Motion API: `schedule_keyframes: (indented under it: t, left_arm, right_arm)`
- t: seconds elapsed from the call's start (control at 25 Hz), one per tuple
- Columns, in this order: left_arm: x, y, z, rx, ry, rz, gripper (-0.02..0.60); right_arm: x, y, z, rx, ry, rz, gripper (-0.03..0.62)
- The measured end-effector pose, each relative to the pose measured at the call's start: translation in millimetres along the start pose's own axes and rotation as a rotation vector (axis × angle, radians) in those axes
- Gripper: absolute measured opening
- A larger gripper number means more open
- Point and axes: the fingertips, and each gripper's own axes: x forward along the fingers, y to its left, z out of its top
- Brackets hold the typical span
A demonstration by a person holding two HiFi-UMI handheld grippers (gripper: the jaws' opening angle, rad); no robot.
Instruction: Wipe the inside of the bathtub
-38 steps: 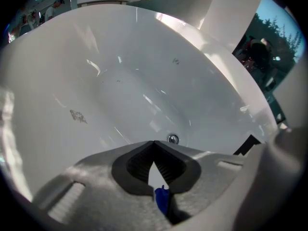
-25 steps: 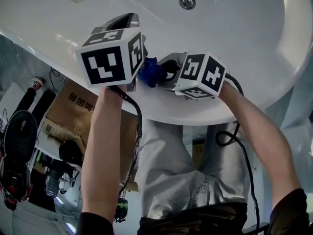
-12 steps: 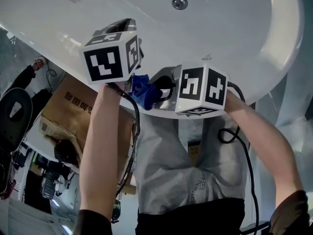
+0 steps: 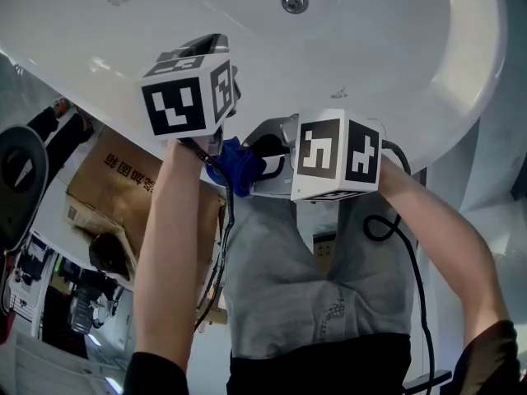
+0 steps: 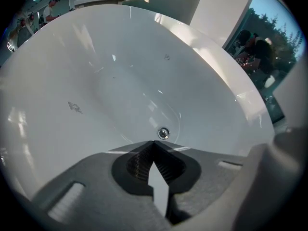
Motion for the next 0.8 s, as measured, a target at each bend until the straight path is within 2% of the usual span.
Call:
schedule_keyframes:
  t: [0.16, 0.44, 0.64, 0.8]
  left_arm:
    - [5.0, 1.1, 8.4, -0.004, -0.005, 0.003, 0.005]
    - [12.4, 7.1, 12.3, -0.02, 0.018, -0.008, 0.005]
    - [20.6, 8.4, 3.9, -0.031, 0.049, -0.002, 0.005]
    - [25.2, 5.5, 2.3, -0.038, 0.051, -0.033, 0.005]
  right_arm:
    - [-15.9, -19.3, 1.8, -0.036, 0.005, -0.078, 0.126]
    - [-62.1, -74.0, 8.9, -0.024, 0.03, -0.227, 0.126]
    - [-85.8, -121.8, 0.2, -0.105, 0.171, -0.324, 0.127]
    - [-93.7, -158.3, -0.8, -0.127, 0.248, -0.398, 0.127]
